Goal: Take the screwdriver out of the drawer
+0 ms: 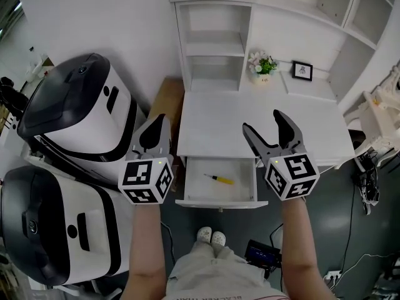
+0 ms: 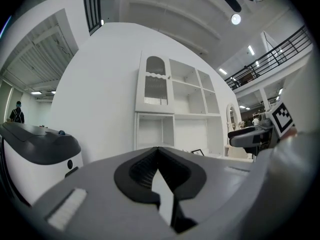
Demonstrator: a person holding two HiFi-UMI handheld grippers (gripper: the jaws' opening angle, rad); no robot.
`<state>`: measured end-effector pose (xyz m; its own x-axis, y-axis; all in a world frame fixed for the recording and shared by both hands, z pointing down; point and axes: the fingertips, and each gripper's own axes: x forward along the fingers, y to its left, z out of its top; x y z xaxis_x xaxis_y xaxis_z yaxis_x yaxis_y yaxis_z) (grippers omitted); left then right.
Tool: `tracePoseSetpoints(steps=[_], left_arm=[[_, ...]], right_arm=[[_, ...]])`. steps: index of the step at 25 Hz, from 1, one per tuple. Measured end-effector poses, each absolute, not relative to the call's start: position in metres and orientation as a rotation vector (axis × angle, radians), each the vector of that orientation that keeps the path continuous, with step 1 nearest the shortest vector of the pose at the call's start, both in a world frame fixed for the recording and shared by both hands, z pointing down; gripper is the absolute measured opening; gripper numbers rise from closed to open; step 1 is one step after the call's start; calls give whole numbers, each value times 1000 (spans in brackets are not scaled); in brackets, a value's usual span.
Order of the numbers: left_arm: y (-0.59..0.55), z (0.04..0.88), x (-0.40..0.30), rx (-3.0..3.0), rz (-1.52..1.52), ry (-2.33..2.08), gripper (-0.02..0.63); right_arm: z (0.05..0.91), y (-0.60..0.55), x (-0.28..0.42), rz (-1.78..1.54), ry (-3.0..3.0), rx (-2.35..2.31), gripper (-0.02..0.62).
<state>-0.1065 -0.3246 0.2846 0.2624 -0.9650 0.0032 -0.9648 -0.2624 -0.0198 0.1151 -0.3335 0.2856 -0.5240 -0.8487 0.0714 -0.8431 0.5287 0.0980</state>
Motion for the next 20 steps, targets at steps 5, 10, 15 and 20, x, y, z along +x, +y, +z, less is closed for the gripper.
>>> tracePoseSetpoints(steps=[5, 10, 15, 20], left_arm=[[-335, 313, -108, -2534, -75, 1908, 3], [-339, 350, -107, -2588, -145, 1917, 3], [-338, 387, -112, -2629, -206, 1955, 3], [-334, 426, -117, -2683, -280, 1968, 3]], right_arm=[[320, -341, 109, -1, -2606, 1441, 356], [366, -345, 110, 97, -2546, 1421, 356], [412, -342, 108, 189, -2484, 1353, 356], [460, -333, 99, 276, -2422, 1282, 356]])
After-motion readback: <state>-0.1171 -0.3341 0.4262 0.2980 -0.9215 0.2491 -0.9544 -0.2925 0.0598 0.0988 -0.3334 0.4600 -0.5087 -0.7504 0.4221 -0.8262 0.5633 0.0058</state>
